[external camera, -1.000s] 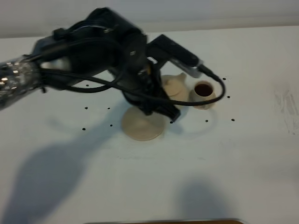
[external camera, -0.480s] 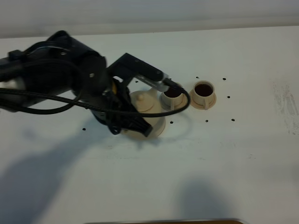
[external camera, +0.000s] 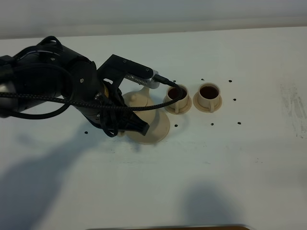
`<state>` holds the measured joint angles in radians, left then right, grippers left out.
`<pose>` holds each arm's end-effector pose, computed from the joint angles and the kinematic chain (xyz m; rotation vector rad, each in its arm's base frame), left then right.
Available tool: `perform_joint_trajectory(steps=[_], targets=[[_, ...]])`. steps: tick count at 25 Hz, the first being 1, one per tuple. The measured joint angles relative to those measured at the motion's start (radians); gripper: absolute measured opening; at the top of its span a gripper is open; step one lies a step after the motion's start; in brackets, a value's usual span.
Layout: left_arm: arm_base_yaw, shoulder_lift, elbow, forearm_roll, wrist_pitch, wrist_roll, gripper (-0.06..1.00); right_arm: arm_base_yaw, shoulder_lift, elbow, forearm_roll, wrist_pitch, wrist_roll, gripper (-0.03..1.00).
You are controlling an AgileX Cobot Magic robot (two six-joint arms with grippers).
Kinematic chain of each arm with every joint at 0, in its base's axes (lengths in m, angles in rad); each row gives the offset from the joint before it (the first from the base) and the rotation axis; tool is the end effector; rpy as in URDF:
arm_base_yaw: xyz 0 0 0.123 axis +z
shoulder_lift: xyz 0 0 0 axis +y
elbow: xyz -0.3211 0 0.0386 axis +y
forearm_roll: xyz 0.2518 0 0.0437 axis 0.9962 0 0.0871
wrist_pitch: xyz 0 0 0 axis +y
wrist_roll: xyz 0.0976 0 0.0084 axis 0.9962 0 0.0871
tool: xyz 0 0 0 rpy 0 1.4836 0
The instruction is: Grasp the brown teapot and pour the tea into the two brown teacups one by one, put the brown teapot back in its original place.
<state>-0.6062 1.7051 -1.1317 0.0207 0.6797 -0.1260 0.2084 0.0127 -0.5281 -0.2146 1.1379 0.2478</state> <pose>0.2924 -0.2012 0.2461 0.6724 2.6687 -0.1813 -0.0352 -0.0268 0.2794 0.0630 2.0854 0.0177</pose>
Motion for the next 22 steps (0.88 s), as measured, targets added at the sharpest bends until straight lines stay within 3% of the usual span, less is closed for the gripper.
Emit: perform_joint_trajectory(steps=[22], targets=[[0.000,0.149,0.000,0.023,-0.100,-0.005,0.16,0.000,0.000,0.000,0.000,0.000,0.000,0.43]])
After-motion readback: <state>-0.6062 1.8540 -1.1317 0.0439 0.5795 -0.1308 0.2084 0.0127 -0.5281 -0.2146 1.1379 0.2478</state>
